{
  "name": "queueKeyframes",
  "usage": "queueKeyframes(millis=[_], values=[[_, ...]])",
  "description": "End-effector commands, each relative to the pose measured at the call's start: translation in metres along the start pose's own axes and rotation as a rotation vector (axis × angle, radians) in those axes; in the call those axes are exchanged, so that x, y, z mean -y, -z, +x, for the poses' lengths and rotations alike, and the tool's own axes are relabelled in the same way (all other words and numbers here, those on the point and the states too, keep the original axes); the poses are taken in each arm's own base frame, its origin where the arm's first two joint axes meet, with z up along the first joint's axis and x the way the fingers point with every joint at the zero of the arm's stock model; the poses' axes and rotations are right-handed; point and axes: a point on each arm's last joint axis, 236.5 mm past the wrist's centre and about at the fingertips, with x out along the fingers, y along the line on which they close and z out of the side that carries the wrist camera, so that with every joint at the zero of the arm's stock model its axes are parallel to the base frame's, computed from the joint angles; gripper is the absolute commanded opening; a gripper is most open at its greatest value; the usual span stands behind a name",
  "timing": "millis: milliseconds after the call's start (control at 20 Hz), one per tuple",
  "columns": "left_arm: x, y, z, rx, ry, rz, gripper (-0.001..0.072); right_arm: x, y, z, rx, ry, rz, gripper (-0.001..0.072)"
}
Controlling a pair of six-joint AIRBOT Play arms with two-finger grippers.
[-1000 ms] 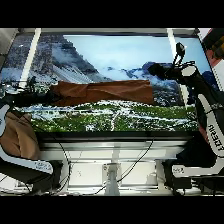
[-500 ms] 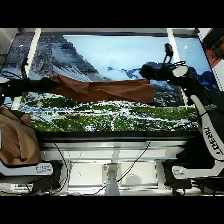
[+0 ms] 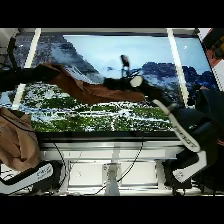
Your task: Fold the clothes and pants, and hang the long-sleeved shirts on hangers.
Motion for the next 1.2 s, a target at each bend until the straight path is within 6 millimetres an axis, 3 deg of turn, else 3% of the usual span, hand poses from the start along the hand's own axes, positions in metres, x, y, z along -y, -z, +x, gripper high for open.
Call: queueKeyframes(millis=[0, 200, 350, 450, 600, 700, 900, 1000, 1150], values=[[0.029, -0.013, 0.009, 0.054, 0.063, 0.001, 0.0014, -0.034, 0.055, 0.055, -0.174, -0.048, 0.040, 0.0009], [0.034, -0.016, 0.017, 0.068, 0.058, 0.016, 0.0014, -0.046, 0.089, 0.082, -0.292, -0.057, 0.086, 0.0010], [0.038, -0.020, 0.025, 0.088, 0.049, 0.028, 0.0014, -0.050, 0.093, 0.084, -0.301, -0.057, 0.058, 0.0010], [0.043, -0.024, 0.033, 0.105, 0.042, 0.040, 0.0014, -0.035, 0.087, 0.076, -0.312, -0.022, 0.023, 0.0011], [0.059, -0.022, 0.053, 0.113, 0.048, 0.090, 0.0014, -0.004, 0.059, 0.045, -0.324, 0.027, 0.014, 0.0011], [0.070, -0.020, 0.073, 0.121, 0.049, 0.109, 0.0014, 0.018, 0.026, 0.018, -0.283, 0.052, 0.020, 0.0011], [0.104, 0.006, 0.134, 0.097, 0.066, 0.140, 0.0014, 0.047, -0.053, -0.045, -0.112, 0.075, 0.067, 0.0012], [0.119, 0.024, 0.169, 0.093, 0.056, 0.154, 0.0014, 0.054, -0.076, -0.076, -0.064, 0.085, 0.071, 0.0012], [0.140, 0.037, 0.211, 0.162, 0.008, 0.184, 0.0014, 0.065, -0.097, -0.118, -0.018, 0.121, 0.058, 0.0012]])
